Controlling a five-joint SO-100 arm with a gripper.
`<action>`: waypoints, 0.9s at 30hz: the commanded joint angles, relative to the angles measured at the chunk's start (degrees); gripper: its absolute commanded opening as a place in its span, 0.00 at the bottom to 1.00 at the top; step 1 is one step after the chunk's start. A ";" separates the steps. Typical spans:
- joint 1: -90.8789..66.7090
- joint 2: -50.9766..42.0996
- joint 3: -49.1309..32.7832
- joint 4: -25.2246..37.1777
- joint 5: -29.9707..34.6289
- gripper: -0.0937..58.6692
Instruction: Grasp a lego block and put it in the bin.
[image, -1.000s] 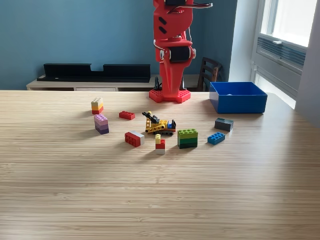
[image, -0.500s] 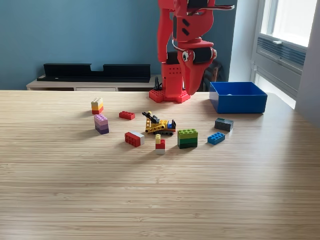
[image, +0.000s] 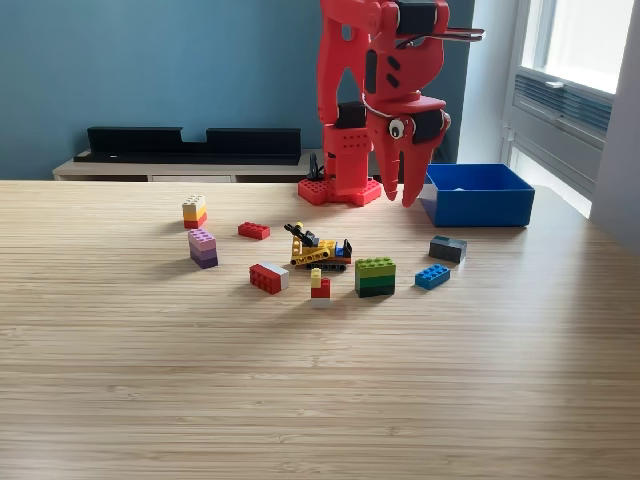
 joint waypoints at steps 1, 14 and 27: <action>-1.93 4.48 0.53 -0.44 -1.05 0.31; -6.33 9.32 5.36 -2.55 -2.72 0.52; -9.32 14.41 11.60 -3.69 -3.78 0.62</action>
